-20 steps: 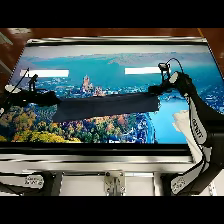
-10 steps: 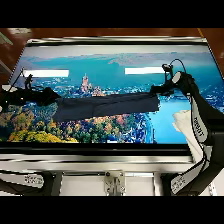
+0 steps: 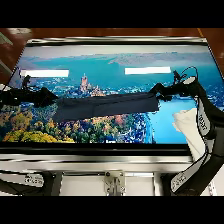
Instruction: Fold the shirts.
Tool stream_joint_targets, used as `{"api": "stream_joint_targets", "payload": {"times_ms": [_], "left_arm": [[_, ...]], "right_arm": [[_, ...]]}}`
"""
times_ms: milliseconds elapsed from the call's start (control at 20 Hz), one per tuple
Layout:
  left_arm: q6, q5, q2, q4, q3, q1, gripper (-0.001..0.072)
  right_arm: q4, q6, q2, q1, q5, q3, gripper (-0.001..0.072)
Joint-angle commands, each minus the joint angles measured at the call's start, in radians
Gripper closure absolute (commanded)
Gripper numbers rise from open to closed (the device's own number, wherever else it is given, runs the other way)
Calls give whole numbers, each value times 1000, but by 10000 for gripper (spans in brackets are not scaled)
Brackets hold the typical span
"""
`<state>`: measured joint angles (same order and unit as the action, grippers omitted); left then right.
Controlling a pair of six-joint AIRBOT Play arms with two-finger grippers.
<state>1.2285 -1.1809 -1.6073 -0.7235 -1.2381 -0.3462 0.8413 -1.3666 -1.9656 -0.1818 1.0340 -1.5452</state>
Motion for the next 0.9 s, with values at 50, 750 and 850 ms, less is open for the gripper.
{"api": "stream_joint_targets", "payload": {"times_ms": [50, 750, 850], "left_arm": [[-93, -5, 12, 124, -1, 17, 274], [-143, 277, -6, 224, 0, 452, 665], [-143, 348, -40, 277, -1, 590, 665]], "right_arm": [[-111, 7, -40, 7, 18, 3, 194], [-181, -64, 500, 58, 210, 3, 644], [-174, -120, 589, 93, 233, 3, 644]]}}
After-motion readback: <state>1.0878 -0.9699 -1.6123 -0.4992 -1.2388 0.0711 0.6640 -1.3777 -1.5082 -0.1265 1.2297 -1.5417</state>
